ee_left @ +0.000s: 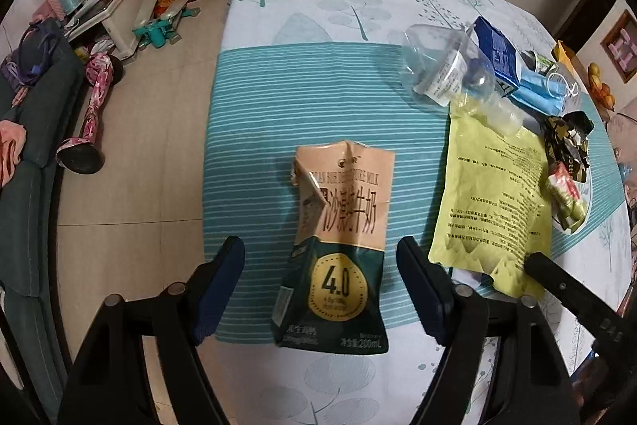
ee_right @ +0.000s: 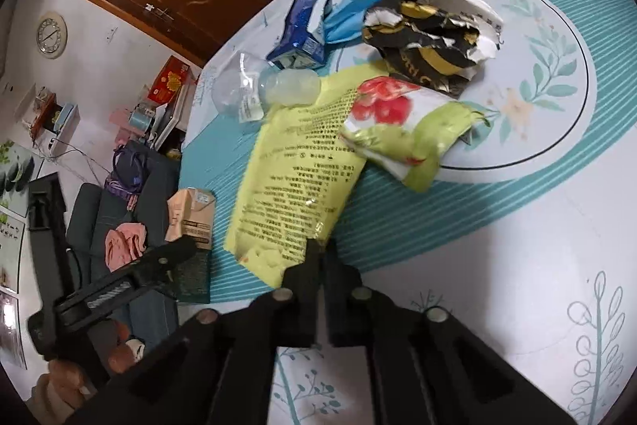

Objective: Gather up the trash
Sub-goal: 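Grasp the milk carton with the left gripper while the right gripper grasps the yellow flyer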

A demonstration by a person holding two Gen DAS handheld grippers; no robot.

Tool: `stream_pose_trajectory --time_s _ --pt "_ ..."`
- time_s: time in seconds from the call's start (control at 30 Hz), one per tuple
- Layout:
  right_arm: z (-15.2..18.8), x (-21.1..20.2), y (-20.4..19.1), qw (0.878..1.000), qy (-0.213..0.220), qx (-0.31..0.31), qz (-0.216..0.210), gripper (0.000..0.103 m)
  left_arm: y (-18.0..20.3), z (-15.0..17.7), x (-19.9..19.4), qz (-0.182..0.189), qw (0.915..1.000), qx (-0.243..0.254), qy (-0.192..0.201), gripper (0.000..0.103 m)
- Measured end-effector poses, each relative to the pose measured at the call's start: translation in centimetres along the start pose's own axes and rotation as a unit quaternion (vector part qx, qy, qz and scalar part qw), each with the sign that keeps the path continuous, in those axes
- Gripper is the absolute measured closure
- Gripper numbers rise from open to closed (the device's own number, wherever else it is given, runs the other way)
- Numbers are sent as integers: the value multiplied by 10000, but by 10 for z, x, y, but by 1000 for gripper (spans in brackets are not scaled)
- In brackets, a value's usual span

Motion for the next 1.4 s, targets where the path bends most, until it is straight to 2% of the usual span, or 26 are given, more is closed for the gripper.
stream_pose_trajectory --time_s 0.03,0.1,0.33,0.6,0.77,1.03,1.27,1.4 --pt "-1 -2 -1 10000 -22 28 -39 103 1 0 2 42 10000 15 -50 60" --pt "-2 -8 -3 9999 -54 60 -140 103 4 2 4 71 9999 16 -144 62" --pt "-4 -42 -16 9993 -199 -194 -263 103 19 19 -14 146 9999 51 68 64" --pt "8 -94 -4 9975 -332 -528 -317 103 62 63 -62 320 9991 135 257 64" --pt "26 -132 11 9941 -514 -832 -470 103 100 104 -97 391 9980 75 481 64" --pt "69 -209 55 9836 -887 -1403 -708 103 168 191 -136 418 9963 -326 674 64" --pt "116 -267 113 9772 -1181 -1641 -654 103 231 271 -149 431 9970 -365 534 64" --pt "141 -280 140 9764 -1381 -1553 -592 103 255 298 -150 390 9985 -164 349 64"
Point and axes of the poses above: each gripper's, at about its wrist camera, not at the fingertips, and x roughly the way its jaws point, y to its right, z to its underside, the point moved 3 cm from there along x, roughly the way its jaws point, and after that the axes turned 3 degrees about -y, right-handed, at the moved point
